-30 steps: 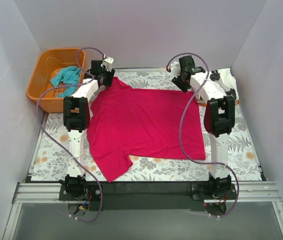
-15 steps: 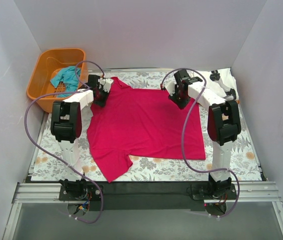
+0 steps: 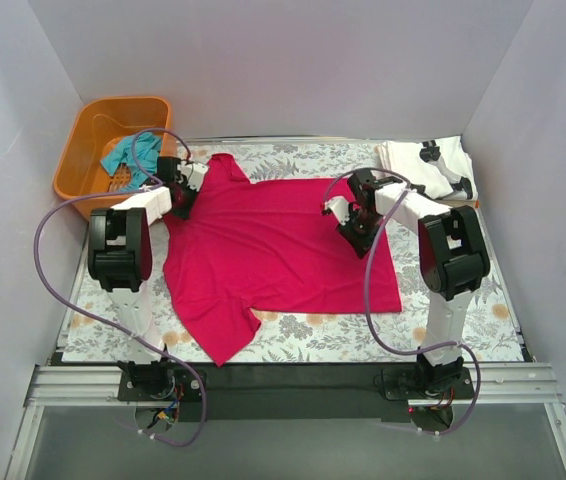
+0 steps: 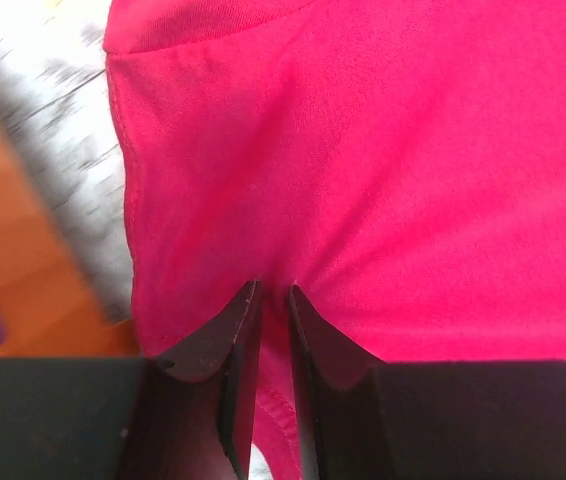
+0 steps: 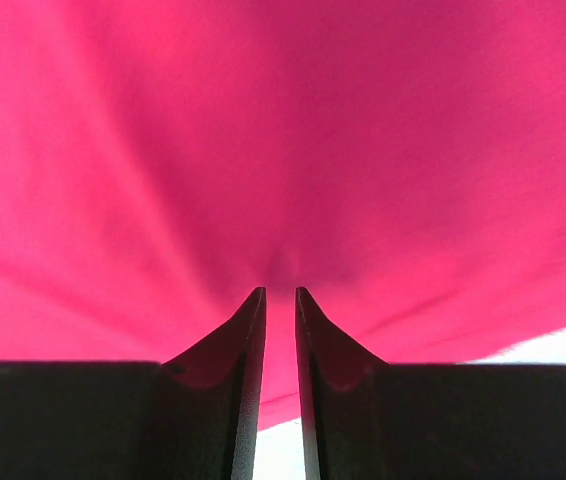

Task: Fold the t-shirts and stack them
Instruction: Flatten the tshirt out

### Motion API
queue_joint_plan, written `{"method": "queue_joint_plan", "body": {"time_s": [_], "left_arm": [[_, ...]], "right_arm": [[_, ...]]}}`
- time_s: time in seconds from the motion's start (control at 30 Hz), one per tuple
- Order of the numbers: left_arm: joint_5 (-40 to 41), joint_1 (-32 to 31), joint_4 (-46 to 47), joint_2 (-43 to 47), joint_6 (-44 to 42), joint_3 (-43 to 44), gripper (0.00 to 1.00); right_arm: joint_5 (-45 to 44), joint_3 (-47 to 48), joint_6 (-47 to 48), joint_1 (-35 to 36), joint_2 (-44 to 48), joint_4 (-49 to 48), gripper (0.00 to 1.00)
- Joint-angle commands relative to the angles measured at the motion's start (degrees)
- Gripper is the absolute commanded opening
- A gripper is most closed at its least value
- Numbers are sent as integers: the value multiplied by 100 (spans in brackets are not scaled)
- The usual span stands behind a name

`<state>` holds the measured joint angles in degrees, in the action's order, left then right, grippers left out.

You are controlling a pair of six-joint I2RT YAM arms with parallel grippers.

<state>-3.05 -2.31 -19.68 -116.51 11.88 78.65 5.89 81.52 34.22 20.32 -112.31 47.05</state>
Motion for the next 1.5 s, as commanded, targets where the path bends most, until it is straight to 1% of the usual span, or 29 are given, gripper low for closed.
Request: {"method": "queue_joint_plan", "body": {"time_s": [0.0,0.1,0.13,0.2,0.23,0.4,0.53,0.57,0.6,0.63,0.67,0.7,0.77,0.8,0.83,0.87,0.93,1.13,1.47], "left_arm": [[498,222,-563,-39,-274,-25,18],[332,222,-773,-109,-274,334,21],[-8,222,-852,-109,-283,526,25],[-230,213,-1002,-83,-248,703,28],[-527,196,-1089,-74,-187,809,31],[-828,-102,-1222,14,148,1293,33],[-847,-331,-1056,-29,464,1486,35],[-786,-358,-960,-108,551,1582,35],[-611,-393,-941,-239,779,1957,34],[-548,-393,-941,-597,920,2178,33],[-495,-385,-941,-775,1078,2450,31],[-486,-385,-958,-977,1236,2879,30],[-530,-393,-906,-1434,1439,3251,29],[-556,-411,-880,-1567,1518,3401,29],[-548,-428,-888,-1707,1615,3759,28],[-513,-455,-949,-1996,1616,3893,28],[-434,-551,-993,-2182,1616,4157,28],[-539,-675,-854,-2201,1651,3965,30],[-609,-877,-449,-2464,1827,4290,31]], "right_arm": [[570,-233,-213,245,61,129,22],[633,-277,-301,482,25,94,22],[641,-259,-328,543,25,103,22],[581,-137,-380,552,25,112,22],[493,-84,-398,544,34,112,22],[133,119,-504,368,367,147,24],[26,-152,-407,368,824,261,26],[52,-232,-407,368,955,270,26],[70,-302,-407,368,1000,331,26],[88,-468,-398,368,1027,358,25],[88,-548,-381,368,1053,384,24],[96,-627,-389,377,1045,436,23],[140,-855,-381,377,1019,516,21],[140,-935,-381,377,1010,542,20],[140,-1005,-381,394,983,577,20],[140,-1137,-381,394,931,595,19],[132,-1234,-363,447,861,709,18],[140,-1507,-372,473,684,788,18],[211,-1753,-267,535,816,990,18]]}}
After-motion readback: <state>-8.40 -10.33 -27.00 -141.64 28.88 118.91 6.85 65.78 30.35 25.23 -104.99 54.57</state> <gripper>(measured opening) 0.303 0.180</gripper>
